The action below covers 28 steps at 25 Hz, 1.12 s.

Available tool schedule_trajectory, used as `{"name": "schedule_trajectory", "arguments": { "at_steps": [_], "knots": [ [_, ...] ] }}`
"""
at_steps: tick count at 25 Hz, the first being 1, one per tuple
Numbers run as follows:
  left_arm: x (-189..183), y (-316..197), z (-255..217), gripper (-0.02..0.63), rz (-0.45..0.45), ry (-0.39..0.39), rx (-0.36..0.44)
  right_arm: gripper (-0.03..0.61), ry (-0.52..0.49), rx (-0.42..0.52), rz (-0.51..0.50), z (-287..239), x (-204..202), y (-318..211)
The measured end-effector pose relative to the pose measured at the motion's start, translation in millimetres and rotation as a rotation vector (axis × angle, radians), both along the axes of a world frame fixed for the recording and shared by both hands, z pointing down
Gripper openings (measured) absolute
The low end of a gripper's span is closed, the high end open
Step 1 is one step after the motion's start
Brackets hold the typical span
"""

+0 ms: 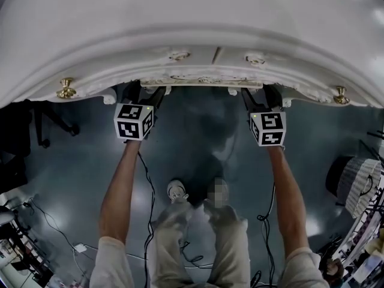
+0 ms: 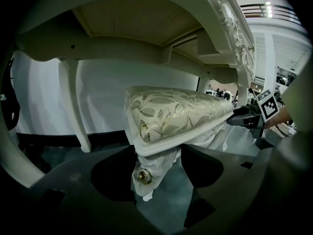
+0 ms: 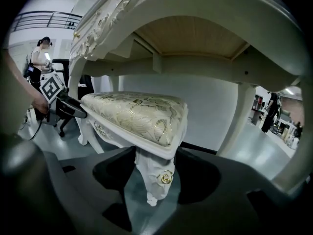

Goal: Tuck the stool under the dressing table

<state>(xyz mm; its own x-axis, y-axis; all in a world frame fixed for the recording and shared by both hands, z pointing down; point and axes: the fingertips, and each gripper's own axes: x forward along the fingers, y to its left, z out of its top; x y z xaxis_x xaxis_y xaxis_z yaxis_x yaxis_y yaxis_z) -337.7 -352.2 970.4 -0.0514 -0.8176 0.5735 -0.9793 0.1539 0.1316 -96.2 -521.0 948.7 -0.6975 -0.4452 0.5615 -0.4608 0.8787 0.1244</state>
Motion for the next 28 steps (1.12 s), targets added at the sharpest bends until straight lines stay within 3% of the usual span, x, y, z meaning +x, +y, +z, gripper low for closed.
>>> {"name": "schedule_trajectory", "arguments": {
  "at_steps": [9, 20, 28],
  "knots": [
    [-2, -4, 0, 0.281, 0.0, 0.002, 0.003, 0.27, 0.001, 0.015, 0.011, 0, -2, -4],
    [8, 17, -14, 0.281, -0.027, 0.006, -0.002, 0.262, -0.009, -0.037, 0.031, -10, 16, 21],
    [27, 47, -46, 0.275, -0.031, 0.031, 0.002, 0.192, -0.031, -0.08, 0.042, -39, 35, 58]
  ]
}}
